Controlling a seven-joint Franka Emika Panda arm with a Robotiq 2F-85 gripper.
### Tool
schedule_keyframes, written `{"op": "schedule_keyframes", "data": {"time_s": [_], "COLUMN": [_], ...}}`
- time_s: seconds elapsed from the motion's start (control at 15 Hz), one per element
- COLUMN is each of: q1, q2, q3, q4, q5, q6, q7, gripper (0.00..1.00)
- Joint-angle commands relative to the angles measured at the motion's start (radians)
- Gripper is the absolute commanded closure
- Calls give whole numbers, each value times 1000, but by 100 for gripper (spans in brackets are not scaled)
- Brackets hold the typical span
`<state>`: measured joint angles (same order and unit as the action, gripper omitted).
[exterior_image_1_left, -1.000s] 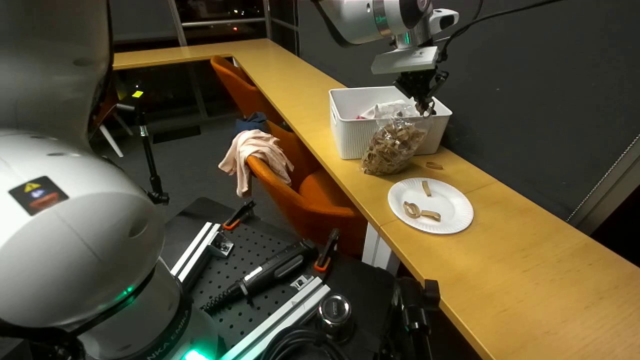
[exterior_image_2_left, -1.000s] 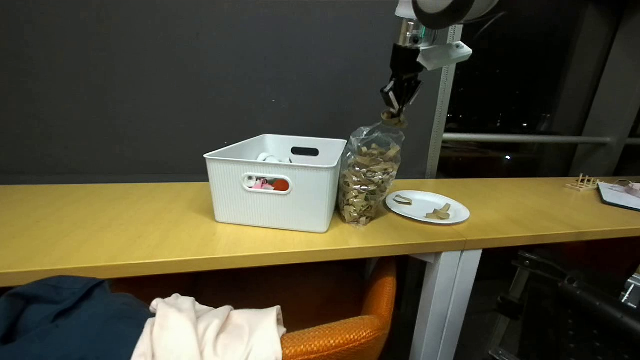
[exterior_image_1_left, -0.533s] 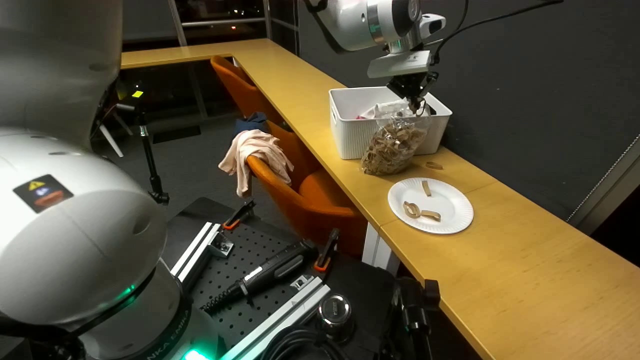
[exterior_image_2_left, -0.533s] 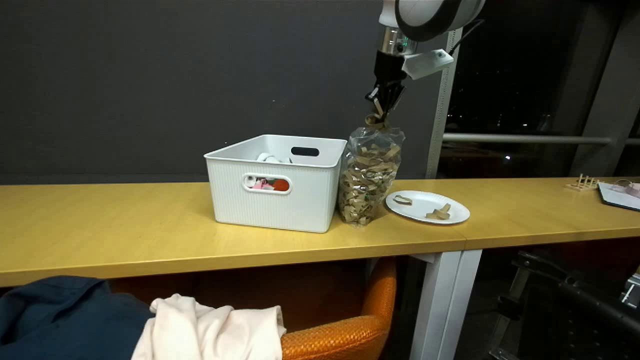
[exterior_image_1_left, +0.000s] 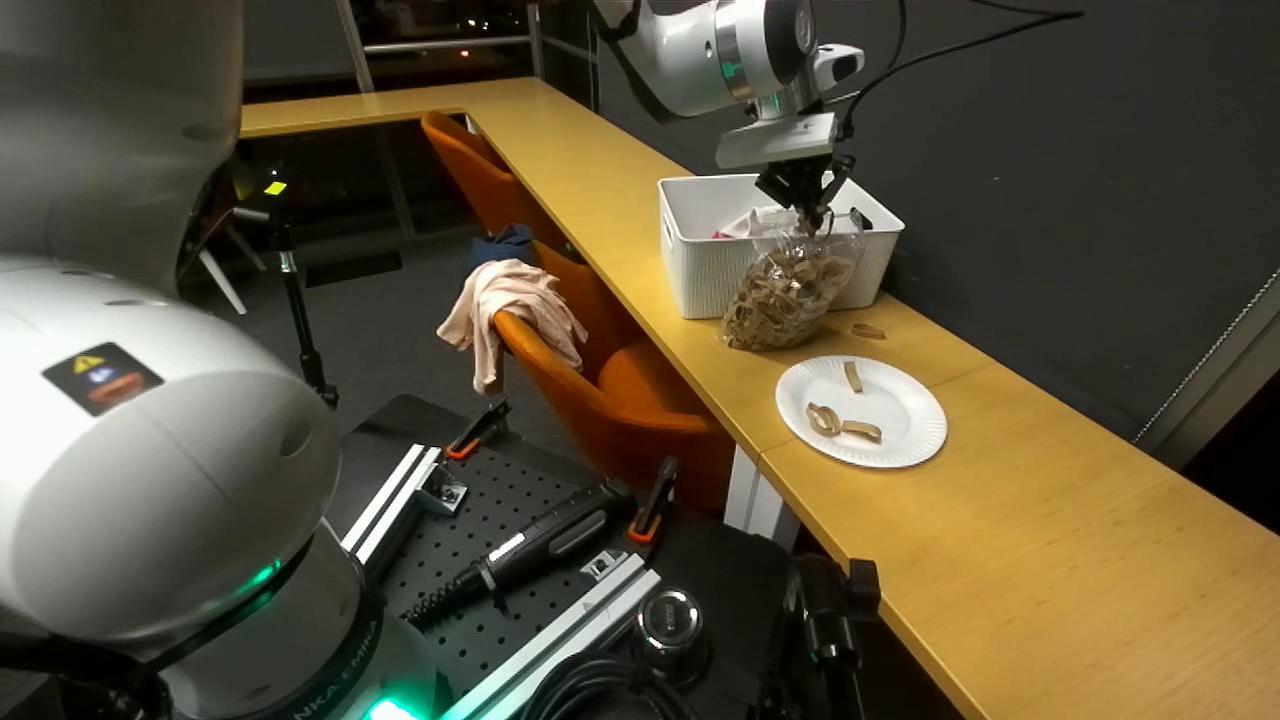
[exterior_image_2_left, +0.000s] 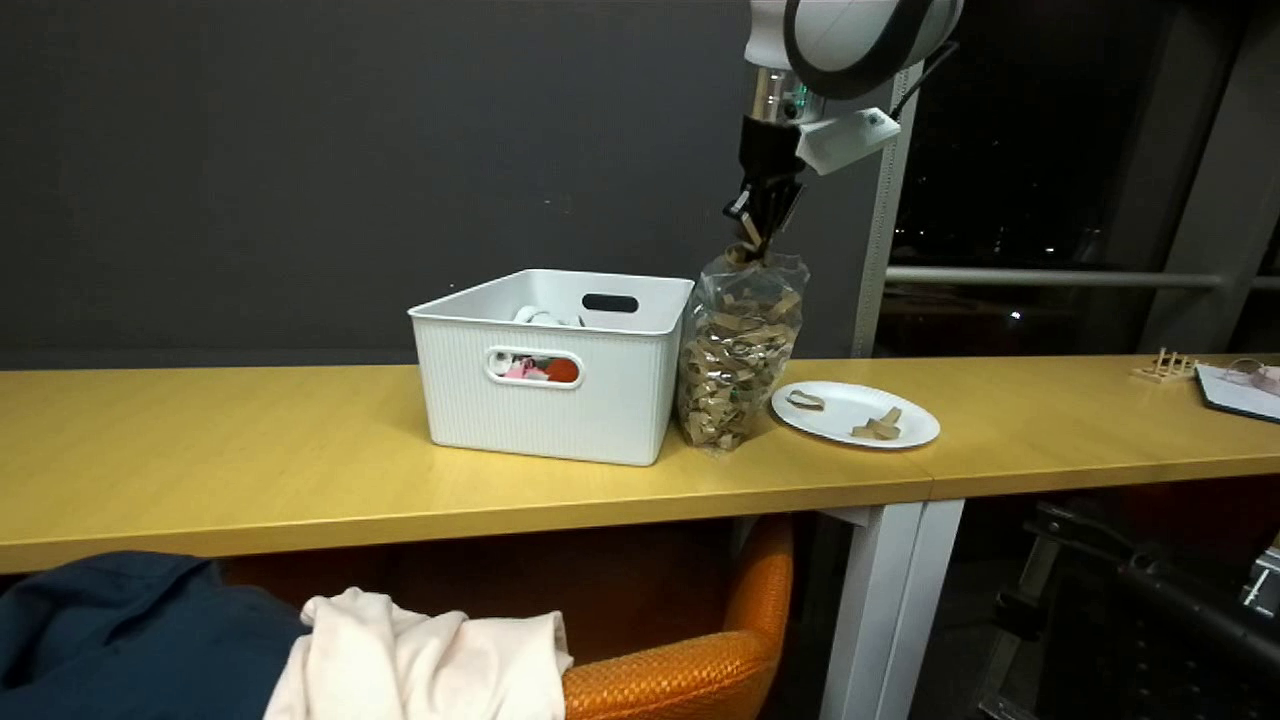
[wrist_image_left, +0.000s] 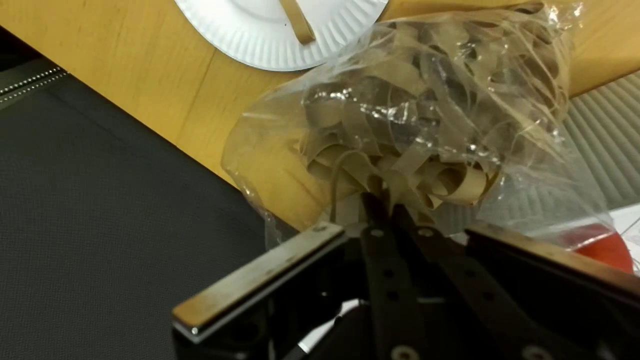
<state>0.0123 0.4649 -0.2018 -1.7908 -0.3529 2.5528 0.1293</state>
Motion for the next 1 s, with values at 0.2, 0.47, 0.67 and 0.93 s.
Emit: {"op": "schedule_keyframes", "data": {"time_s": [0.2,0.47,0.67,0.93], "q1": [17,8,2,-47], "q2": [-63,-73,-97,-225], "q3": [-23,-17,-20,-32], "q4": [-68,-62,-76,-225], "q5": [-62,-55,-50,-17], "q6": [22,21,17,-6], "q7": [73,78,86,63], "gripper": [63,36,14,0]}}
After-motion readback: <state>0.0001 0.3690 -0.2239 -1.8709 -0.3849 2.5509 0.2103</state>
